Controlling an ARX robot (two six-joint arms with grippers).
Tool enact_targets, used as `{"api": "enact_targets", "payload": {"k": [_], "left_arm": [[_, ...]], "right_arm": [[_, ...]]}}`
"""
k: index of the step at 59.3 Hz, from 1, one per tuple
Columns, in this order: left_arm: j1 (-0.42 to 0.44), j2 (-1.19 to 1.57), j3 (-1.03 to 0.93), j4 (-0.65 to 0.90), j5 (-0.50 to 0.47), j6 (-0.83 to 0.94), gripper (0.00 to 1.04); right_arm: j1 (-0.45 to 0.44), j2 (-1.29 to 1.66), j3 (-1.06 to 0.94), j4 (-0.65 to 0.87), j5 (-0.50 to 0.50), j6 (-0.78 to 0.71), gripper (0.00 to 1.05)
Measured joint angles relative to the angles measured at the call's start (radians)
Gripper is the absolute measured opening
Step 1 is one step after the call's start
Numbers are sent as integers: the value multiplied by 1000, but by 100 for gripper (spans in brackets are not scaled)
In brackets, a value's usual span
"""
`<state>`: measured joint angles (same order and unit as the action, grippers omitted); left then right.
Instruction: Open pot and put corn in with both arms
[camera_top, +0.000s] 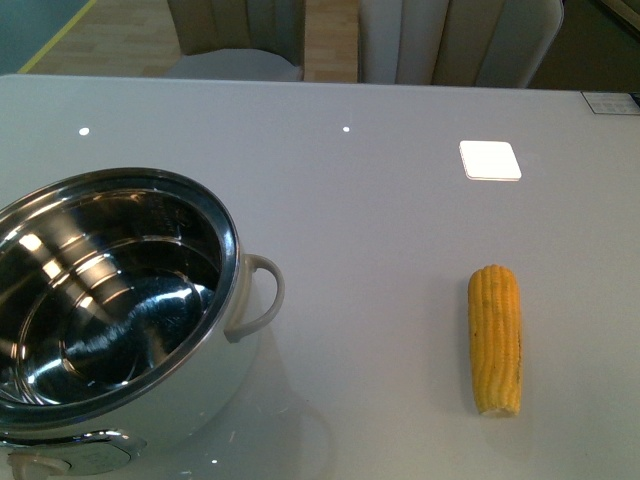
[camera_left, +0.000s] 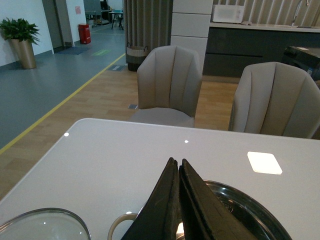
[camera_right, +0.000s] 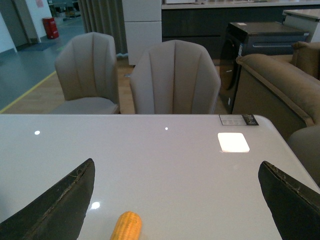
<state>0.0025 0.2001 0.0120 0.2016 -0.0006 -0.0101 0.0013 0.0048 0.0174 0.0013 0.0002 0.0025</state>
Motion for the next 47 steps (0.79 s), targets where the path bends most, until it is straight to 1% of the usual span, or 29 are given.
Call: {"api": "enact_targets", "payload": {"k": [5,7,9,20,26,27,32,33,35,40,41,42,43,44,46,47], "left_arm": [[0,-39,0,-41,0,0,3],[0,-109,0,-143,1,0,3],[0,-157,0,-186,0,0,3],[0,-193,0,-200,0,-1,4],[0,-194,0,-200,0,0,25],[0,-194,0,-200,0,0,27],[0,-194,0,-200,0,0,43],[0,-194,0,-200,0,0,45],[0,-194,0,-200,0,0,52],[0,-194,0,-200,0,0,75],[0,-194,0,-200,0,0,79],[0,-194,0,-200,0,0,84],[0,-194,0,-200,0,0,87],[0,-194,0,-200,0,0,93],[0,-195,0,-201,0,3,99],[0,-195,0,-201,0,2,99]], "right_arm": [[0,0,0,0,0,0,96],[0,0,0,0,0,0,96],[0,0,0,0,0,0,96],[0,0,0,0,0,0,96],[0,0,0,0,0,0,96],[0,0,0,0,0,0,96],[0,0,0,0,0,0,96],[0,0,0,0,0,0,96],[0,0,0,0,0,0,96],[1,5,2,-6,6,3,96],[6,24,16,-53,25,28,96],[19,73,58,-159,60,62,96],[27,118,87,-227,83,101,96],[35,185,122,-315,92,147,96],[55,267,143,-389,103,203,96],[64,292,143,-392,109,229,96]]}}
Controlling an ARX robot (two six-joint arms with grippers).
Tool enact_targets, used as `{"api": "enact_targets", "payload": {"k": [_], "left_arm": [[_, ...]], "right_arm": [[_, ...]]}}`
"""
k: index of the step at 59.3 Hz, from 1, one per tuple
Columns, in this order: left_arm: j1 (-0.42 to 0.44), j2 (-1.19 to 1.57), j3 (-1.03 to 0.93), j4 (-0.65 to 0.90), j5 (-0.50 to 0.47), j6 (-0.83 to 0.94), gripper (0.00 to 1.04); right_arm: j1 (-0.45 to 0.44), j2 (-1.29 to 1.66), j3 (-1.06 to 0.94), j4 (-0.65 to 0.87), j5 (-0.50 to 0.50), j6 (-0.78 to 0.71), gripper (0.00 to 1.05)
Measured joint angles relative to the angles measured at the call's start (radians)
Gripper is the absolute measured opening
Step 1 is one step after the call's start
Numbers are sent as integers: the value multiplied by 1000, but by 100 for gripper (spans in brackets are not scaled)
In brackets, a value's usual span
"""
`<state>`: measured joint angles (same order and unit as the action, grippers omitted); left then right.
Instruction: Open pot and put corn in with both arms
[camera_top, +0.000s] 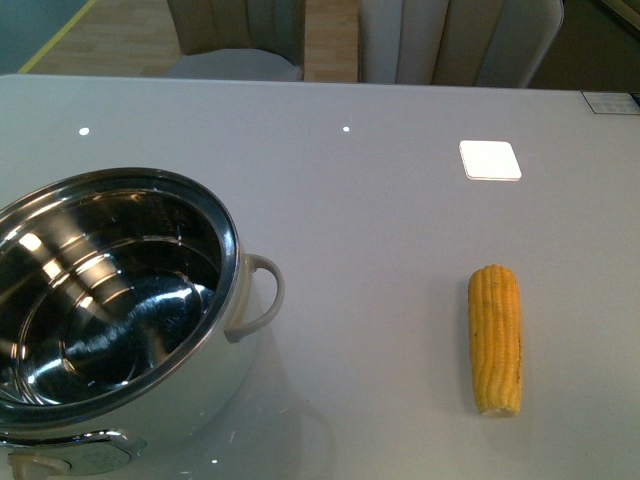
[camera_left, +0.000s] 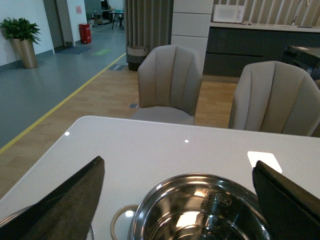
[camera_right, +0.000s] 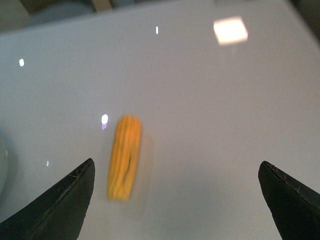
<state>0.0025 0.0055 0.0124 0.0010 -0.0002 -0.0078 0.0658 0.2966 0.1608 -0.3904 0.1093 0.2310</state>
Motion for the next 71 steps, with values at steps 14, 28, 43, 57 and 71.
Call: {"api": "enact_targets", "payload": {"k": [14,28,43,57,71], "left_arm": [[0,0,0,0,0,0,98],[0,0,0,0,0,0,98],[0,0,0,0,0,0,98],[0,0,0,0,0,0,98],[0,0,0,0,0,0,98]], "right_arm": [[110,355,24,271,55,105,96],[215,947,165,641,122,129,96],[252,1507,375,798,138,151,96],[274,1764,508,802,138,140,96],[267,1888,579,807,133,140,90]]}}
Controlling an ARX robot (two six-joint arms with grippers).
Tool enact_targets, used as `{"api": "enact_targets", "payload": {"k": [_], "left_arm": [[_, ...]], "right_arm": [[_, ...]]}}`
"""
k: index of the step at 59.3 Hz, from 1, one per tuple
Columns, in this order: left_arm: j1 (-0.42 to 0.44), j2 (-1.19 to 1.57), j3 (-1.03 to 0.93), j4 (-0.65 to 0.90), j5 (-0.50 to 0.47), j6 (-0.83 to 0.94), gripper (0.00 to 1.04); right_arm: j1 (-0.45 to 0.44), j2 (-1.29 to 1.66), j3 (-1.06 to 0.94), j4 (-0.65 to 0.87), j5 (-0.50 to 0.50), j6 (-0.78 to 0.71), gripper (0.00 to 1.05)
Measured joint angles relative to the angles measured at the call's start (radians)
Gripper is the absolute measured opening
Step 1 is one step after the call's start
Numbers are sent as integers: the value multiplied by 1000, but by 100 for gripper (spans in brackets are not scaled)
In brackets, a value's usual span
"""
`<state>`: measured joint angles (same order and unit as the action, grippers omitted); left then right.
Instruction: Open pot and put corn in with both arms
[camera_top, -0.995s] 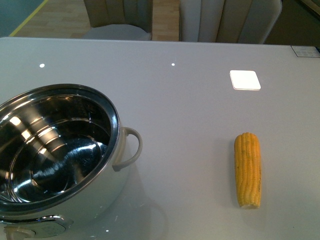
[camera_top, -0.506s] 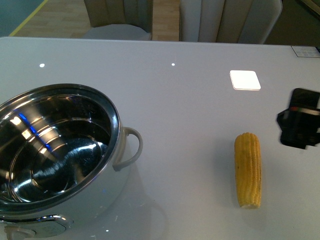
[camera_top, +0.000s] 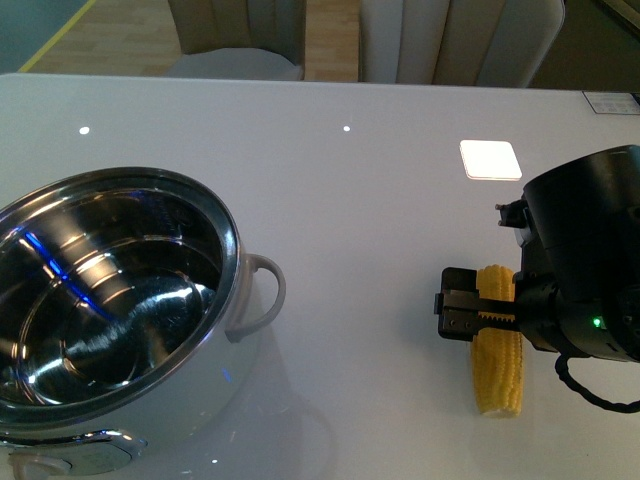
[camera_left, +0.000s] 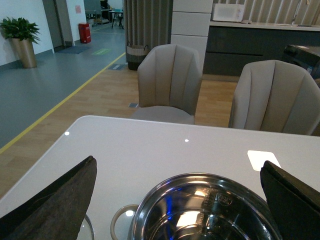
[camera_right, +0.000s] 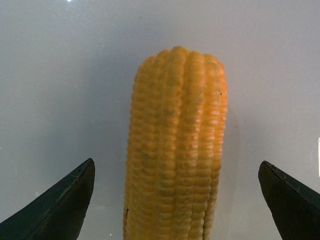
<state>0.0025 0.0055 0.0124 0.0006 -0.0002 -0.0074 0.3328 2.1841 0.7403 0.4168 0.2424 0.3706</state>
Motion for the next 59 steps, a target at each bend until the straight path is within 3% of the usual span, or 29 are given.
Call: {"api": "enact_targets", "payload": {"k": [14,25,43,59], "left_arm": [[0,0,0,0,0,0,98],[0,0,0,0,0,0,98],[0,0,0,0,0,0,98],[0,0,0,0,0,0,98]], "right_arm": [[4,58,17,-50,-30,1,52],[5,-14,-9,-61,-50,7,31],[31,-360,52,-192,-237,145,23],[177,-350,265,-274,-325,309,23]]}}
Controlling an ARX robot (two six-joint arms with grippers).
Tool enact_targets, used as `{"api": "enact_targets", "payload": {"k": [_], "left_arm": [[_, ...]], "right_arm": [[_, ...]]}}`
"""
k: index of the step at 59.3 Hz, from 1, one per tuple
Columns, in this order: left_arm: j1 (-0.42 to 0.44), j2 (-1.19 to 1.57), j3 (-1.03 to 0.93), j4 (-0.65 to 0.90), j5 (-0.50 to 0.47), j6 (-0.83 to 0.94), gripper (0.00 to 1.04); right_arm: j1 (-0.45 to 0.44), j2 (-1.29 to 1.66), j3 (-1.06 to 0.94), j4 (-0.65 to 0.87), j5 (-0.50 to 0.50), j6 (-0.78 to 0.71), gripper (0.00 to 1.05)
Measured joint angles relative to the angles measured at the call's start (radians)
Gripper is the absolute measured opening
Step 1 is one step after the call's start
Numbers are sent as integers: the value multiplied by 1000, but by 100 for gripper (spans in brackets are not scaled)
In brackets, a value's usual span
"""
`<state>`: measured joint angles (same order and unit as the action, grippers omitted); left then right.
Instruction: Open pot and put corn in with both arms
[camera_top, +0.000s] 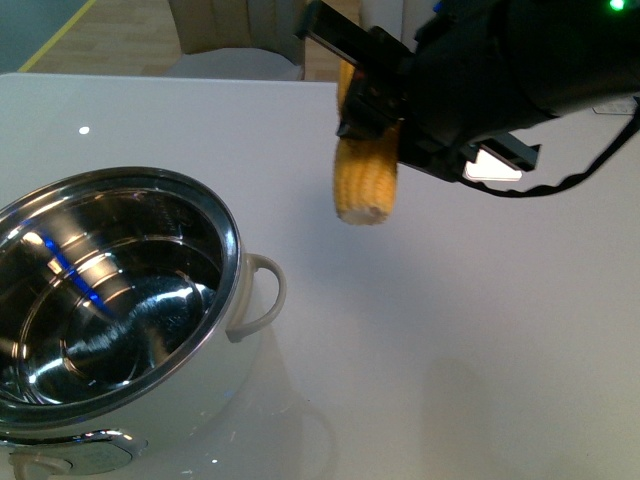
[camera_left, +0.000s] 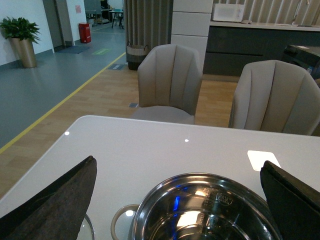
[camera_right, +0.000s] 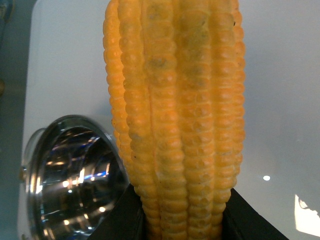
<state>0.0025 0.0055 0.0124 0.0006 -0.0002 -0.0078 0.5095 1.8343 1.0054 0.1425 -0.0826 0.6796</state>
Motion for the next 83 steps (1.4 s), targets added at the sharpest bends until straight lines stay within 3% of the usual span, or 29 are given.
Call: {"api": "enact_targets", "payload": {"k": [39,83], "left_arm": [[0,0,0,0,0,0,98],[0,0,0,0,0,0,98]], "right_arm": [[167,212,278,-63,-64,224,21],[281,419,448,-161,-69,232,20]]}}
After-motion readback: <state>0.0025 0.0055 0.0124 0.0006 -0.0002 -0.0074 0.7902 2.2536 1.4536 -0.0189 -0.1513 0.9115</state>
